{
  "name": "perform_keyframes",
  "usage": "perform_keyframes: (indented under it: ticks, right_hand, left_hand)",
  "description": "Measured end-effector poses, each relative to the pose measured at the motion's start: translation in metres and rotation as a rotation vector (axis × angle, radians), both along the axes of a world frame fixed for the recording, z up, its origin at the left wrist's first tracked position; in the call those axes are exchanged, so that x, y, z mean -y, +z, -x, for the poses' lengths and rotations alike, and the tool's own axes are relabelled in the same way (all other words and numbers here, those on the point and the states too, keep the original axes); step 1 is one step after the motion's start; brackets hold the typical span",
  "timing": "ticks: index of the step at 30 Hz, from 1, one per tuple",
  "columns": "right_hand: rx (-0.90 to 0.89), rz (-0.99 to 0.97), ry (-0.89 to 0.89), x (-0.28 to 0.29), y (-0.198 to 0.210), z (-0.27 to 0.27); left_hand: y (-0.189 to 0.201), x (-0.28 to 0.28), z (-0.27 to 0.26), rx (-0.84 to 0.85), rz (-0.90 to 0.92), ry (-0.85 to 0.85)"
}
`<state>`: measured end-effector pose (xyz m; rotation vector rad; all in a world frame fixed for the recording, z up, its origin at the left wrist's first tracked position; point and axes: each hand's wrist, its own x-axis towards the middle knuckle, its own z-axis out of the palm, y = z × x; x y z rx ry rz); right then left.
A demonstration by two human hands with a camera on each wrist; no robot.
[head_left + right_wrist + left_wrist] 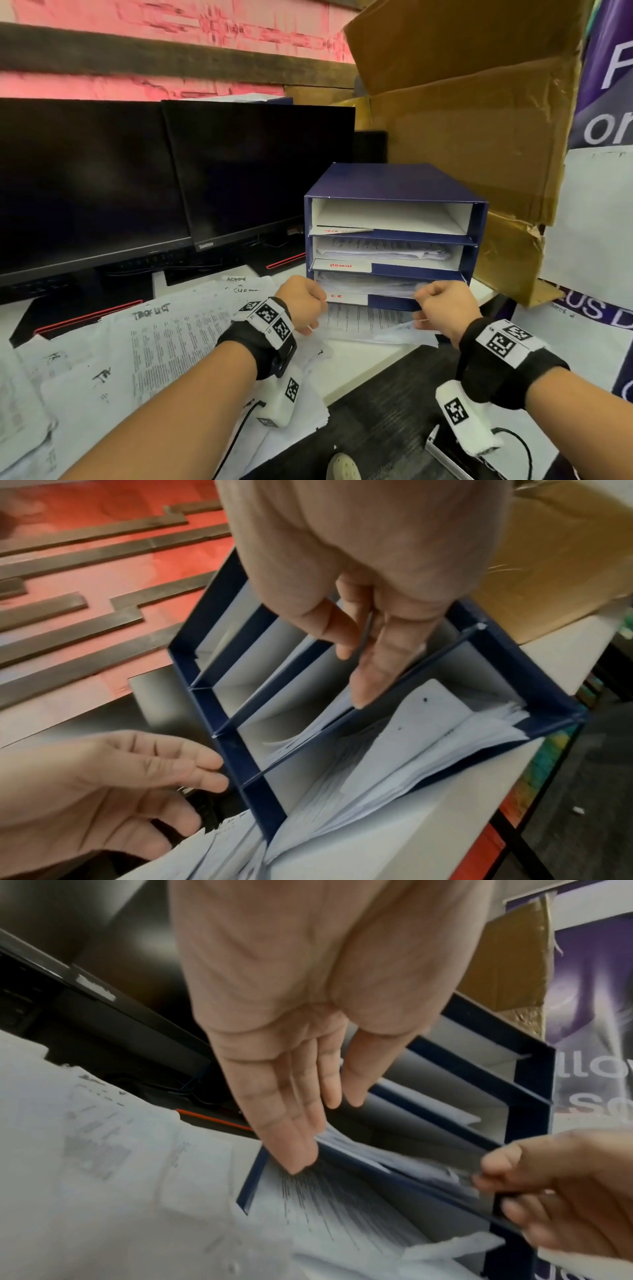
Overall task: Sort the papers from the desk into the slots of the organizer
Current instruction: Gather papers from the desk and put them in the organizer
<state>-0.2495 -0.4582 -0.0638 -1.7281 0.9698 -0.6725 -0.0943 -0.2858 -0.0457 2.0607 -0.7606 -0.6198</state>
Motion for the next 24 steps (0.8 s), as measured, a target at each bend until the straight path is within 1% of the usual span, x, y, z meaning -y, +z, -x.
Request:
perform_keyframes:
  ticks: [2,7,9,11,13,15,17,18,20,22,24]
  right_hand:
    - [-0.122,0.066,0.107,-0.018,0.009,-0.005]
    - [-0.425,0.280,0.601,-0.070,0.015,-0.042]
    - [-0.505,0.354,0.718,-0.089,0.014,-0.064]
    - [-0.574,0.375,0.809,-0.106,0.011,-0.088]
    - [-0.677,0.405,0.876,-0.118,0.007,-0.110]
    - [-0.781,0.510,0.899,-0.124,0.003,-0.126]
    - [-0.863,0.556,0.899,-0.129,0.001,-0.138]
    - [-0.882,0.544,0.900,-0.131,-0.002,-0.145]
    - [-0.892,0.529,0.914,-0.133,-0.007,-0.156]
    - [-0.887,0.522,0.957,-0.132,-0.015,-0.167]
    - [-0.855,0.474,0.989,-0.131,-0.022,-0.175]
  left_hand:
    - [0.010,-0.018,-0.004,-0.001,-0.016,0.029]
    - [0.029,-0.075,-0.021,0.022,-0.164,0.107]
    - [0.032,-0.102,-0.032,0.031,-0.246,0.162]
    - [0.030,-0.133,-0.046,0.031,-0.302,0.246]
    - [0.021,-0.163,-0.059,0.065,-0.393,0.332]
    - [0.009,-0.188,-0.072,0.135,-0.531,0.398]
    - [-0.001,-0.206,-0.079,0.144,-0.609,0.448]
    - [-0.005,-0.213,-0.083,0.133,-0.631,0.466]
    - [-0.009,-0.221,-0.087,0.113,-0.625,0.484]
    - [-0.012,-0.226,-0.095,0.090,-0.564,0.501]
    - [-0.015,-0.227,-0.100,0.051,-0.512,0.526]
